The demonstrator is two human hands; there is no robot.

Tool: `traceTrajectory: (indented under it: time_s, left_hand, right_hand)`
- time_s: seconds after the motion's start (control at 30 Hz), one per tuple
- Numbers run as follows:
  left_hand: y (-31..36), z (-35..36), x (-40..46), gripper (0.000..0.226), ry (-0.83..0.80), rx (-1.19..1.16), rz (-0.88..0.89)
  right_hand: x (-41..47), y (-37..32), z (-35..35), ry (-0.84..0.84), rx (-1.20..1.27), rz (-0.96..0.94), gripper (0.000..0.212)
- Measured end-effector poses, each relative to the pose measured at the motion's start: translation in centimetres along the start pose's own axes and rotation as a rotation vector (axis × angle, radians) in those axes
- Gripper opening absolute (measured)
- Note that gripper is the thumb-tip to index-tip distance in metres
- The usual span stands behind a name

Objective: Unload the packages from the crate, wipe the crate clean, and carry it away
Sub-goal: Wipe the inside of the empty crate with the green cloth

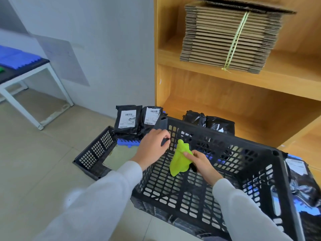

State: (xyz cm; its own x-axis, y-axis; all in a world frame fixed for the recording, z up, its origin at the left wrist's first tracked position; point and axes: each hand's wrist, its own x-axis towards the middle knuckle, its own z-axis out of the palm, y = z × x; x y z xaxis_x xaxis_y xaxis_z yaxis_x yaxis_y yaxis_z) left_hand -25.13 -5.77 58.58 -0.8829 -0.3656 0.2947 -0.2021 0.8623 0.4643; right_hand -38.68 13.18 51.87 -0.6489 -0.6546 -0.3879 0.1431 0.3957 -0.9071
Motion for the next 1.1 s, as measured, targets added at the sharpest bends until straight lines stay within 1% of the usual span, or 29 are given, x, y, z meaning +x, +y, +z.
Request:
traceTrajectory:
  time_s: [0.03, 0.07, 0.13, 0.2, 0.23, 0.27, 0.33, 0.43, 0.5, 0.53, 0.73, 0.83, 0.9, 0.93, 1.1]
  left_hand:
    - [-0.7, -0.3, -0.1, 0.022, 0.031, 0.124, 0.064]
    - [-1.4, -0.5, -0.3, 0.03, 0.031, 0.214, 0.076]
    - [-2.9, -0.4, -0.9, 0.052, -0.045, 0.309, -0.004]
    - [-4.2, 0.0, -1.6, 0.07, -0.173, 0.274, -0.114]
    - [-4.5, 0.2, -1.8, 0.074, -0.228, 0.199, -0.176]
    - [-4.6, 0.4, -2.0, 0.075, -0.264, 0.111, -0.235]
    - [-4.6, 0.7, -2.0, 0.074, -0.263, 0.018, -0.301]
    - [-4.8, 1.0, -2.0, 0.073, -0.217, 0.032, -0.319]
    - [-5.0, 1.2, -2.2, 0.073, -0.185, 0.027, -0.325]
    - [-5.3, 1.4, -2.1, 0.073, -0.171, 0.021, -0.331]
    - [-5.3, 1.4, -2.0, 0.071, -0.125, 0.022, -0.349]
    - [-5.3, 1.4, -1.8, 0.069, -0.106, -0.005, -0.381]
    - [-5.1, 1.3, -1.9, 0.068, -0.095, -0.004, -0.394]
    - [-5.1, 1.2, -1.9, 0.067, -0.087, -0.002, -0.401]
    - [-5.4, 1.3, -2.0, 0.067, -0.081, -0.031, -0.404]
  right_hand:
    - [0.4, 0.3, -0.2, 0.02, -0.035, 0.006, 0.052]
    - [0.8, 0.4, -0.2, 0.036, -0.067, 0.014, 0.045]
    - [1.9, 0.9, -0.3, 0.06, -0.135, 0.039, 0.037]
    - [3.3, 1.2, -0.3, 0.079, -0.209, 0.058, 0.033]
    - [4.0, 1.3, -0.3, 0.082, -0.252, 0.061, 0.032]
    - [5.0, 1.6, -0.2, 0.082, -0.303, 0.069, 0.031]
    - [6.5, 2.0, 0.1, 0.083, -0.426, 0.082, 0.03]
    - [7.9, 2.5, 0.8, 0.097, -0.674, 0.076, 0.028]
    - [8.6, 2.7, 1.6, 0.111, -0.801, 0.045, 0.038]
    - [9.0, 2.7, 2.1, 0.103, -0.86, 0.017, 0.038]
    - [11.3, 3.9, 4.5, 0.098, -1.163, -0.131, 0.031]
    - [12.8, 4.5, 5.8, 0.087, -1.317, -0.179, 0.021]
    - [13.5, 5.4, 6.5, 0.125, -1.304, -0.202, 0.018]
    - [13.8, 6.3, 6.8, 0.15, -1.255, -0.235, 0.019]
    - [13.4, 12.0, 8.5, 0.146, -0.982, -0.441, 0.046]
